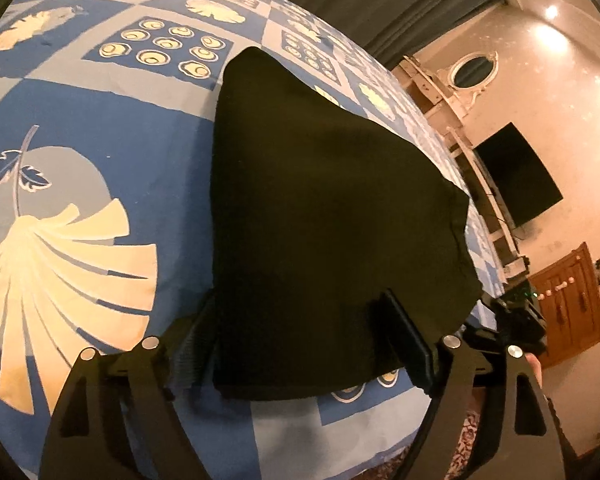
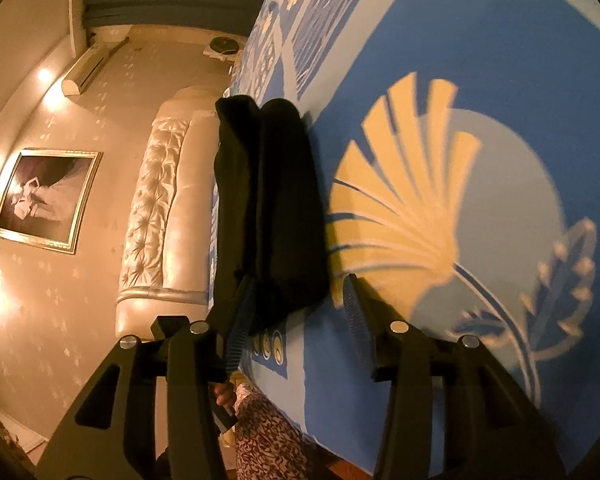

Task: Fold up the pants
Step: 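Lower the folded pants onto the bed and open both grippers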

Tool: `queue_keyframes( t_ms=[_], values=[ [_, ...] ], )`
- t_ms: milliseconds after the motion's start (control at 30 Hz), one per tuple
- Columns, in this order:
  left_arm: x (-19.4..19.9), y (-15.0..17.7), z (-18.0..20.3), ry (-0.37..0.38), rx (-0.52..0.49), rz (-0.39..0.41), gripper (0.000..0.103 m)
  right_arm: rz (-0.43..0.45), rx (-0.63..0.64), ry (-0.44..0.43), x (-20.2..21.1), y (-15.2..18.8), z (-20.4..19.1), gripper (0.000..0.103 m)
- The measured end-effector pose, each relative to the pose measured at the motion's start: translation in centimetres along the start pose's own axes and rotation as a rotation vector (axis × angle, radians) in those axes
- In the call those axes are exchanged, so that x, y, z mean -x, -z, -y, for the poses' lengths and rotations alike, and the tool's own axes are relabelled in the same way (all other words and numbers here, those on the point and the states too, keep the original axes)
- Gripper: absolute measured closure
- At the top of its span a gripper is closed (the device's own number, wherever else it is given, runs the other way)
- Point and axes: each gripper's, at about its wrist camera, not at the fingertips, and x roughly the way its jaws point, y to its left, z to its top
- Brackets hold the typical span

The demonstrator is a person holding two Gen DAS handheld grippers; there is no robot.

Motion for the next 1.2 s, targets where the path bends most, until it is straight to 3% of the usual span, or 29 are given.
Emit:
queue_keyframes(
  t_ms=[400, 667, 833, 1000, 1100, 1200],
  values=[
    [0.7, 0.8, 0.6, -0.136, -0.038, 0.034, 0.017, 0.053, 0.008, 0.079, 1.4, 1.0, 0.5, 0.056],
    [1.8, 1.9, 1.6, -0.232, -0.065, 0.066, 0.017, 0.053, 0.133, 0.187, 0.3, 1.8, -1.7, 0.028],
    [2.6, 2.8, 3.1, -0.353, -0.149, 0.119, 0.017, 0.065, 0.253, 0.316, -0.9, 3.4, -3.6, 0.015],
    [4.0, 4.7, 5.3, -0.528, -0.257, 0.163, 0.017, 0.096, 0.323, 0.501, -1.9, 5.2, -5.6, 0.013],
    [4.9, 5.6, 6.0, -0.566, -0.28, 0.178, 0.017, 0.123, 0.396, 0.634, -2.5, 6.7, -7.3, 0.013],
    [6.0, 6.2, 6.6, -0.563, -0.259, 0.206, 0.017, 0.165, 0.496, 0.694, -2.9, 8.3, -9.3, 0.013]
  ],
)
